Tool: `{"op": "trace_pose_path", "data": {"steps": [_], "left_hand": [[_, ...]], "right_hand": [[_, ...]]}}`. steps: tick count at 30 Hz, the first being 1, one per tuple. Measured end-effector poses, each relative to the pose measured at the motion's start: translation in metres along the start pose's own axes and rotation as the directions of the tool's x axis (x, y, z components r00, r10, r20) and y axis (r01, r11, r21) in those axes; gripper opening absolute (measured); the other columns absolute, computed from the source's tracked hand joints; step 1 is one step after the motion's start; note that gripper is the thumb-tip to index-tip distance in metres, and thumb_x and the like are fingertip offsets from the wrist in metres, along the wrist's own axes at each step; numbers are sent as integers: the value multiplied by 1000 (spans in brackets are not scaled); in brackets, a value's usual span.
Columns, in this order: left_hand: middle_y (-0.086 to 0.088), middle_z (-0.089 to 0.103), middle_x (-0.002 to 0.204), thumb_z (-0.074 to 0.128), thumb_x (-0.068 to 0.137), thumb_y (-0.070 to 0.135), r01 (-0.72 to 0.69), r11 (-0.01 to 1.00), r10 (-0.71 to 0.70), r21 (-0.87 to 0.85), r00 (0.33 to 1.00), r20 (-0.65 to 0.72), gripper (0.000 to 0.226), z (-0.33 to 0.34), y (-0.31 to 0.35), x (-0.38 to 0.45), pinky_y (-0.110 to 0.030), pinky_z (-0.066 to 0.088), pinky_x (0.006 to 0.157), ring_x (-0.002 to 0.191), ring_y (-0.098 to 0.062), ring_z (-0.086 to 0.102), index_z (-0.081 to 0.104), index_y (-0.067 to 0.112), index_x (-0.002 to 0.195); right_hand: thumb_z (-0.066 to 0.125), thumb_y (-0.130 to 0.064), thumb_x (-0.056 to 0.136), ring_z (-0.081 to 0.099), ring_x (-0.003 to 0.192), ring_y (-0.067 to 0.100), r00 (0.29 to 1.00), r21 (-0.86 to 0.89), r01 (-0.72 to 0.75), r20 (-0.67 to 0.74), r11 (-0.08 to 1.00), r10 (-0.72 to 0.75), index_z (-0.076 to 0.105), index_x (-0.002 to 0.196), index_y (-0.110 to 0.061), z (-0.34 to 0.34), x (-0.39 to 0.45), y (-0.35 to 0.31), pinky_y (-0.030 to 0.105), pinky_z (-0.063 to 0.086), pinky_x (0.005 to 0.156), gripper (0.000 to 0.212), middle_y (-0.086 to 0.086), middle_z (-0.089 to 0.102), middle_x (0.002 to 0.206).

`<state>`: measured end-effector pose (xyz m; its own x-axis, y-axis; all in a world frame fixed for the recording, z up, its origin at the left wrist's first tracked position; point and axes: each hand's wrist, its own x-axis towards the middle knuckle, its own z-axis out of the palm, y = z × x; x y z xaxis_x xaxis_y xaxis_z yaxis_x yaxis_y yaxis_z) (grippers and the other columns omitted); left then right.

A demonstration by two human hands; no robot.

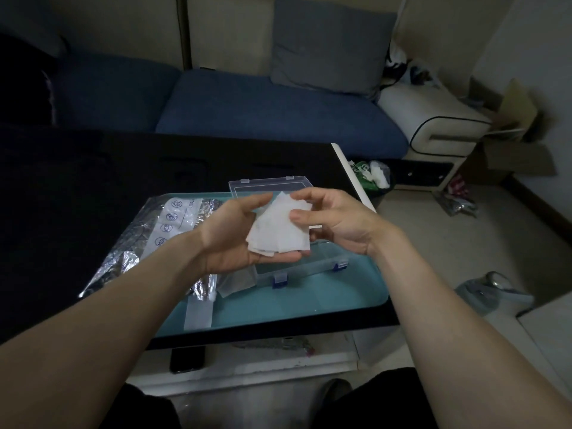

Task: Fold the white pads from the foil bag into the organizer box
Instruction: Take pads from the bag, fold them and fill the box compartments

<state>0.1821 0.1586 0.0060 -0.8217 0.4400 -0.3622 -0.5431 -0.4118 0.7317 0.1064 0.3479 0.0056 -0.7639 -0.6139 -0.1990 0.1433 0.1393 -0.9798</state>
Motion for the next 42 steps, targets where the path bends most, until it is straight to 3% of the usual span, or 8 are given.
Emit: {"op": "trace_pose_path", "data": {"steps": [5,11,19,22,26,32,37,42], "left_hand": [[-25,69,107,37,103,39,-46,998,49,31,994,-99,45,1,-5,3,-32,61,57,85,-38,71,55,4,124],[-15,69,90,45,102,36,-134,976,172,174,959,-226,44,-3,-10,9,-27,50,44,71,-24,67,54,0,125],[-20,70,106,61,94,19,-222,948,282,230,919,-277,33,-7,-12,14,-32,60,66,84,-25,69,62,-5,116],[-22,70,110,66,88,12,-218,946,287,239,907,-309,38,-11,-13,15,-33,60,66,91,-31,69,60,-6,121],[-13,75,96,64,91,13,-199,940,292,278,891,-347,24,-10,-13,16,-34,61,63,78,-23,71,64,1,112],[-15,72,99,64,92,12,-229,923,336,309,871,-358,25,-11,-14,18,-31,61,61,78,-23,70,62,-2,113],[-11,74,89,70,88,18,-231,897,389,377,818,-424,33,-10,-14,17,-29,59,56,73,-22,71,63,-4,112],[-16,73,91,57,97,22,-259,925,350,279,867,-355,31,-5,-12,12,-31,60,59,76,-25,73,62,-5,110]], "right_hand": [[80,-23,85,60,74,-2,981,-470,98,-105,878,-165,76,99,-32,4,6,4,21,45,68,18,-5,67,100],[83,-27,81,60,81,5,985,-482,43,-124,875,-117,69,103,-21,10,3,0,22,44,64,26,-4,67,103],[85,-22,80,68,64,10,952,-400,-8,-283,916,-115,66,95,-14,13,1,-2,23,49,55,25,2,73,77],[82,-15,83,68,66,10,962,-332,23,-249,943,-111,68,91,-13,12,0,-1,24,51,57,16,0,73,76],[79,-16,85,65,71,8,959,-327,38,-253,944,-126,67,85,-19,10,1,-1,24,52,58,12,-1,68,79],[79,-13,85,66,65,9,954,-235,45,-279,971,-112,67,88,-15,11,1,-3,29,54,59,12,2,69,80],[94,-30,66,56,68,-3,938,-635,105,-193,765,-289,66,93,-28,14,-2,-6,18,45,64,39,-13,63,87],[91,-25,71,54,60,-7,928,-643,123,-196,756,-318,67,86,-25,20,1,-2,13,40,60,29,-14,63,78]]}}
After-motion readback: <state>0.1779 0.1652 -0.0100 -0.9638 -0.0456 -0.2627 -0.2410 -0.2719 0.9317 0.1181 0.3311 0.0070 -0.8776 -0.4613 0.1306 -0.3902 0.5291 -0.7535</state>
